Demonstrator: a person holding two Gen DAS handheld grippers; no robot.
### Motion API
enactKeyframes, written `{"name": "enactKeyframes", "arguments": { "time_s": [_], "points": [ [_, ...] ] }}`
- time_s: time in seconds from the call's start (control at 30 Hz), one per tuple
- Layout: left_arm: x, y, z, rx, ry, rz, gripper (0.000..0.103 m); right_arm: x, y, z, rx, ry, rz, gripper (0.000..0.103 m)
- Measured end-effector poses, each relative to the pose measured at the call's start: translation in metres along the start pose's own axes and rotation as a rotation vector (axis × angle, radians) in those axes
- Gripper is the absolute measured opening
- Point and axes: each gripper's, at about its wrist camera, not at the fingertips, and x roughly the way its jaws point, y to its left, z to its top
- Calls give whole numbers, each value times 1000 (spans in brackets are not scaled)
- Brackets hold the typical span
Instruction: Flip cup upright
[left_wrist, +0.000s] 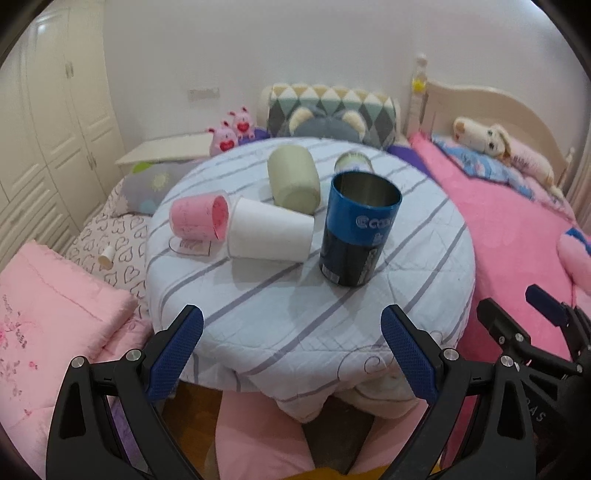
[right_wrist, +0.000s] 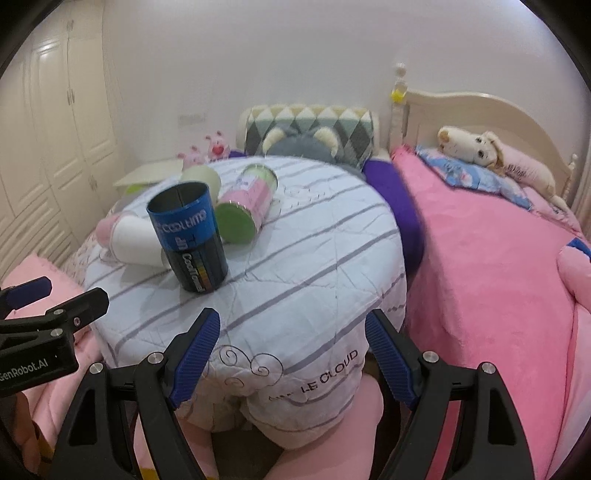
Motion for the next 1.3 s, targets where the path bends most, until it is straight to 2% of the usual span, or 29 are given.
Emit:
{"name": "enactKeyframes", "arguments": {
  "time_s": [0.27, 0.4, 0.53, 0.67, 0.93, 1.07, 1.3],
  "points": [
    [-10, 2, -10, 27, -171, -39, 98, -19, 20, -14, -52, -155, -38, 82],
    [-11, -3, -16, 60, -259, -19, 98, -31, 26, -19, -58, -253, -57, 82],
    [-15, -5, -26, 80, -371, -31, 98, -40, 30, -24, -59, -349, -79, 82],
    [-18, -9, -32, 97, -452, -13, 98, -43, 31, -30, -45, -411, -92, 82],
    [-5, -7, -38, 74, -507, -29, 98, -34, 32, -35, -61, -456, -140, 82],
    [6, -9, -39, 91, -497, 1, 98, -30, 30, -36, -57, -450, -135, 82],
    [9, -9, -40, 87, -496, -29, 98, -30, 32, -38, -79, -453, -150, 82]
  ]
}}
